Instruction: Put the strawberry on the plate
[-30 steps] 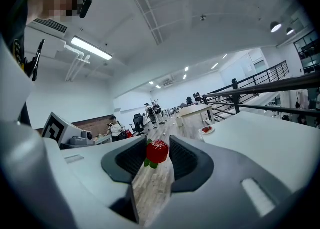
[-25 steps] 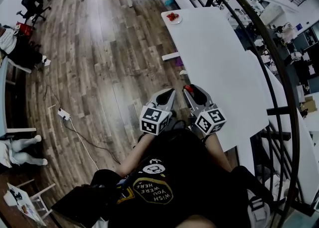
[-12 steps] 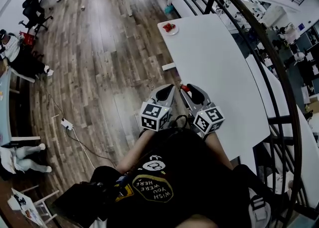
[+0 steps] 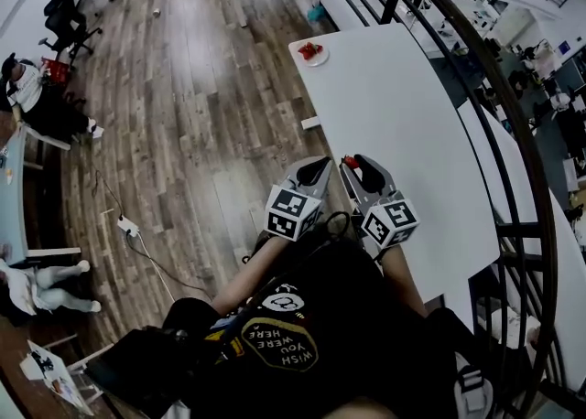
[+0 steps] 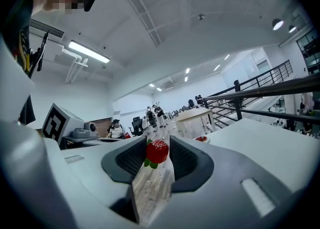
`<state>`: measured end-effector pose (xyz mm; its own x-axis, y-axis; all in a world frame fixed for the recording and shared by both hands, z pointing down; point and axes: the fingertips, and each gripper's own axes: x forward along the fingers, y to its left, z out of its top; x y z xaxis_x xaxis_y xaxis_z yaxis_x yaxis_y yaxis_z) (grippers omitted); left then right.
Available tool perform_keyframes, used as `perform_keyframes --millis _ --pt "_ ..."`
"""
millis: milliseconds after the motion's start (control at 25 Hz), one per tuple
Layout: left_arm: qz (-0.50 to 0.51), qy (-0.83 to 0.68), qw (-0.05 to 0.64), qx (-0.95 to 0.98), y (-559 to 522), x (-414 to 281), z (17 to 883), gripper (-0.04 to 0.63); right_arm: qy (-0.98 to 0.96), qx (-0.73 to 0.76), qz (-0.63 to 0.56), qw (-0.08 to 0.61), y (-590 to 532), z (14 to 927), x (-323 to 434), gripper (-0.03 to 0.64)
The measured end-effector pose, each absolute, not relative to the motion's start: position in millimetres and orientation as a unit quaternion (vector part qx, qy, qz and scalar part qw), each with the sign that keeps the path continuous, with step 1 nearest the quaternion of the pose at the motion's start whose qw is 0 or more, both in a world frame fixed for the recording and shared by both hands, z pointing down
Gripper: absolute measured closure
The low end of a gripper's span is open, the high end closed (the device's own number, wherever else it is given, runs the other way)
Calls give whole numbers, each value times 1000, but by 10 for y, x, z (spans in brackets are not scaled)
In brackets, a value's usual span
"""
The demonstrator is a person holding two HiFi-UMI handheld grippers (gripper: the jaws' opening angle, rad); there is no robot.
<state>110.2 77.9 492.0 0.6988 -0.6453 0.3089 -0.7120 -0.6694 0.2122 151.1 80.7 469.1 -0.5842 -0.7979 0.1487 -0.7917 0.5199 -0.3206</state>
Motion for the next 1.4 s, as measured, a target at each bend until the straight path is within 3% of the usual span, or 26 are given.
perform_keyframes --millis 1000,1400 --pt "115 -346 130 922 -11 252 4892 594 866 -467 -177 6 21 4664 590 469" --pt "108 -338 155 922 -159 85 5040 594 855 -481 -194 -2 -103 4802 507 469"
